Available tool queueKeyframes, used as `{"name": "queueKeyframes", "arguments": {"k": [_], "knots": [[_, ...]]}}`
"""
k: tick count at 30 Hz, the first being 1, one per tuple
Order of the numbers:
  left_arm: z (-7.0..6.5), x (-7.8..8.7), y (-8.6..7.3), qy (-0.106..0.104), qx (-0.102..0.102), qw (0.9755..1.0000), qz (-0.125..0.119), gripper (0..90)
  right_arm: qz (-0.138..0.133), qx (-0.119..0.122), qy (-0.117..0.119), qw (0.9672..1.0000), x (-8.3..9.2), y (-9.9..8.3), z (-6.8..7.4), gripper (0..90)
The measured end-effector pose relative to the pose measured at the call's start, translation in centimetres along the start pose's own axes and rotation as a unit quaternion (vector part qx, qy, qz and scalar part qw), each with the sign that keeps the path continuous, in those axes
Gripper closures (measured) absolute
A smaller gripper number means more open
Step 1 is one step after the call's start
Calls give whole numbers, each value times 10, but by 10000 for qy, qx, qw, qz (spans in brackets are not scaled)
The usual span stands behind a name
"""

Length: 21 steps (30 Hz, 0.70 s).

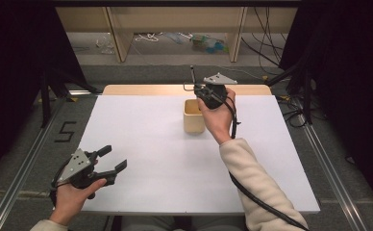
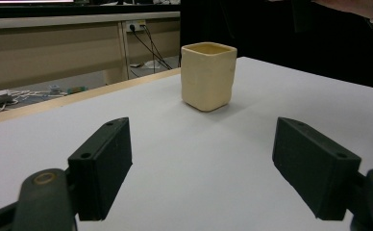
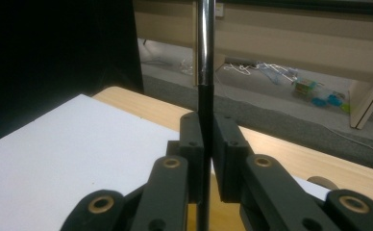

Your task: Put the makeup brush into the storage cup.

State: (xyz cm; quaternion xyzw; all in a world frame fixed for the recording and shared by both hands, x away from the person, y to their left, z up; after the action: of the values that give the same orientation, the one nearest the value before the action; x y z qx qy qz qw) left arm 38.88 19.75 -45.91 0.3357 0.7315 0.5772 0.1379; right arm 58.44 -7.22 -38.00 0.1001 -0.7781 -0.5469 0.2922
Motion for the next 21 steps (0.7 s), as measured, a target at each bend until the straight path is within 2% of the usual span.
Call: {"name": "queueKeyframes", "arguments": {"k": [11,21], "knots": [[0,0,0,12,21,10000,4,213,0,-12,9,10000,-3,1,0,842],[2,0,1,58,-43,10000,-33,214,-28,5,-29,10000,-6,4,-1,842]]}}
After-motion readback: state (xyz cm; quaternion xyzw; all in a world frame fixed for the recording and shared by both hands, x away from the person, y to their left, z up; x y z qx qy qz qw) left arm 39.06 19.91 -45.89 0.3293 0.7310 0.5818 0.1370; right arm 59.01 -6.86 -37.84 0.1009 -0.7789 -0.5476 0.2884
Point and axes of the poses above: each handheld gripper's, and its own axes: x roughly backward along the jaws, y roughly out of its top, z roughly to its left, the point moved 9 cm from there along -x, roughly forward along the jaws, and after that the axes turned 15 degrees about x, right-handed, at the moved point
